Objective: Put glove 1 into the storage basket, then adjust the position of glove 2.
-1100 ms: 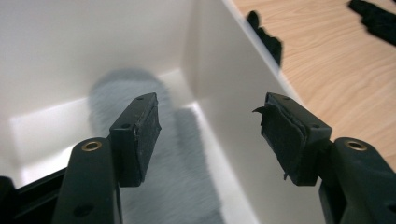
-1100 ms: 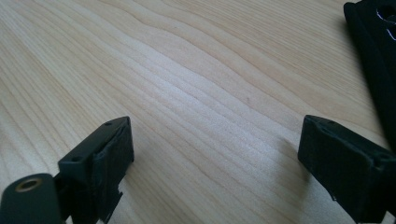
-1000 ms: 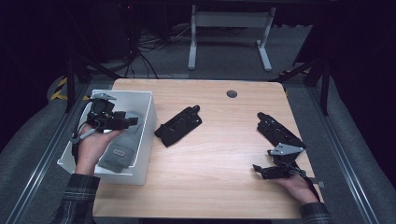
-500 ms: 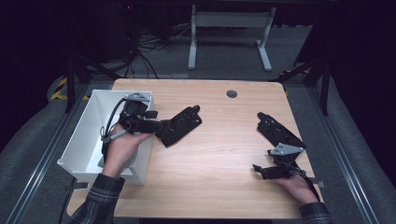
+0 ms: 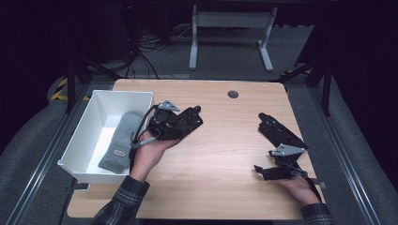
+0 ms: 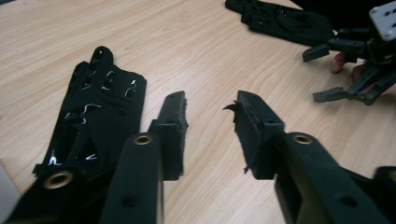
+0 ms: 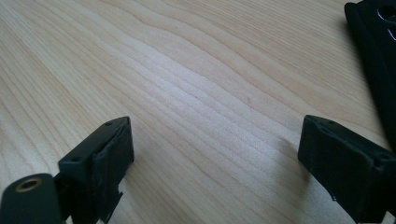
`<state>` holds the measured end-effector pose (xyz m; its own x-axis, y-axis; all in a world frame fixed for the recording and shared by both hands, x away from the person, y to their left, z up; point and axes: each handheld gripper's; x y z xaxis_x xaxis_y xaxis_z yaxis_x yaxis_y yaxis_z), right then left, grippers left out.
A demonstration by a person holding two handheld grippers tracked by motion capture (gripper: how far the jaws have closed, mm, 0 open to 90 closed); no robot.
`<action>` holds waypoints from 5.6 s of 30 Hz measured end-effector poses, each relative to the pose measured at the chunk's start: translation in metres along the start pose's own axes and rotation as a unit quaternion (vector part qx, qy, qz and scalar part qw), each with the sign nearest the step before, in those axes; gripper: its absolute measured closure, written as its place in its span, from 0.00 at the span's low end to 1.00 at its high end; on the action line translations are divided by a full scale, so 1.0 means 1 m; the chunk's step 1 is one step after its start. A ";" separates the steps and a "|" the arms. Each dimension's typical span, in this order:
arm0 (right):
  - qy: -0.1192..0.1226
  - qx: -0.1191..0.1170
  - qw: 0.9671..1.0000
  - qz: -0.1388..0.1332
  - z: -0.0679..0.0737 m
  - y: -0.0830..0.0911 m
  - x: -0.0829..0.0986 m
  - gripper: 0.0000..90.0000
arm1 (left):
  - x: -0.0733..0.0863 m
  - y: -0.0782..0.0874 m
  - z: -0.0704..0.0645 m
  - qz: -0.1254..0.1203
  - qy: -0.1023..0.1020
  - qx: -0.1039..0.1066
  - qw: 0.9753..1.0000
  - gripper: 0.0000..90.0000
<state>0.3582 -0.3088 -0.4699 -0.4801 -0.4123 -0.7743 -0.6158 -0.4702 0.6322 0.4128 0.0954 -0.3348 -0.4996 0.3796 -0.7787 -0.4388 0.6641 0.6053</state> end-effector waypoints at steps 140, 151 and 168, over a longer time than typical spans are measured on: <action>0.015 -0.009 0.999 0.034 0.001 0.001 -0.010 0.18 | 0.125 -0.076 -0.014 0.063 -0.104 0.007 0.993 0.00; 0.017 -0.015 1.000 0.019 -0.010 0.008 -0.029 0.34 | 0.128 -0.076 -0.013 0.048 -0.101 0.005 0.994 0.01; -0.005 0.002 0.999 -0.039 -0.059 0.016 -0.060 1.00 | 0.127 -0.076 -0.012 0.043 -0.098 0.004 0.994 0.06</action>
<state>0.4138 -0.3378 -0.4113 -0.4357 -0.3669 -0.8219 -0.6543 -0.4980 0.5691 0.3738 0.0856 -0.4773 -0.3788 0.5527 -0.7423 -0.3948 0.6290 0.6697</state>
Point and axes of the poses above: each handheld gripper's, and its own axes: y roughly backward along the jaws, x roughly out of its underside, z roughly to its left, and after that the axes turned 4 degrees about -z, right-handed
